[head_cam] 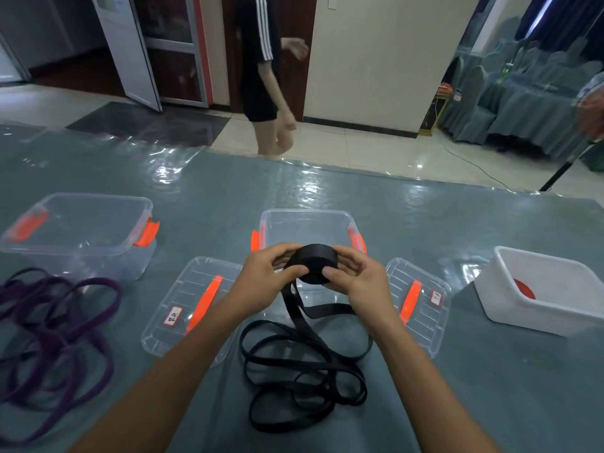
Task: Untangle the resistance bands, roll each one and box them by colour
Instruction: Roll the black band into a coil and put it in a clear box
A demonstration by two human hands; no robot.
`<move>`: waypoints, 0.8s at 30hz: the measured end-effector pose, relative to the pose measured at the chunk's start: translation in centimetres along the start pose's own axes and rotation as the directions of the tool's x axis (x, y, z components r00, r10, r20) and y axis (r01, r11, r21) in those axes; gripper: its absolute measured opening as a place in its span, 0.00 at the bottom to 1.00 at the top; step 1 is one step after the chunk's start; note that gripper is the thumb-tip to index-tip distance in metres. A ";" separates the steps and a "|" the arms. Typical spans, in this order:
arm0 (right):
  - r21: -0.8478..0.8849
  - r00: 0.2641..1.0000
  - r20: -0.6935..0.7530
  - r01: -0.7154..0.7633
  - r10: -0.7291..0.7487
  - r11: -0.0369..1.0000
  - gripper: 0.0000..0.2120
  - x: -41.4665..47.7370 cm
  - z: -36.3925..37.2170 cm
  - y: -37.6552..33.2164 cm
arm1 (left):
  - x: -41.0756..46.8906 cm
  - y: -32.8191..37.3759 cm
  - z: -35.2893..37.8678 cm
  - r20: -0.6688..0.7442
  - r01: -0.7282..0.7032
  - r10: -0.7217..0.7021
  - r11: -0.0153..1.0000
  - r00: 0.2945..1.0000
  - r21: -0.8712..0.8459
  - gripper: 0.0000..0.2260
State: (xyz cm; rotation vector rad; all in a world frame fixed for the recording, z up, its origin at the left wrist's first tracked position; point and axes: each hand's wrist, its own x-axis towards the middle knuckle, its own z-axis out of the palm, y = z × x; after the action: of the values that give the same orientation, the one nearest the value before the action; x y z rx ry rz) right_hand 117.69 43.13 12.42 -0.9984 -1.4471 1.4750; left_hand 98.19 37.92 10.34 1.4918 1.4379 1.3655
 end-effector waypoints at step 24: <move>0.074 1.000 -0.016 -0.005 0.006 0.997 0.20 -1.1 -1.5 0.3 | 0.0 1.0 2.0 -0.026 -0.036 0.036 0.999 0.999 -0.001 0.15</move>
State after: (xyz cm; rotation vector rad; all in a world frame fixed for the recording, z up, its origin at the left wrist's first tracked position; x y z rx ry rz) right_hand 119.46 42.65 12.12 -0.9677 -1.3690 1.5102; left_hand 100.35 38.19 10.76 1.5111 1.4325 1.4121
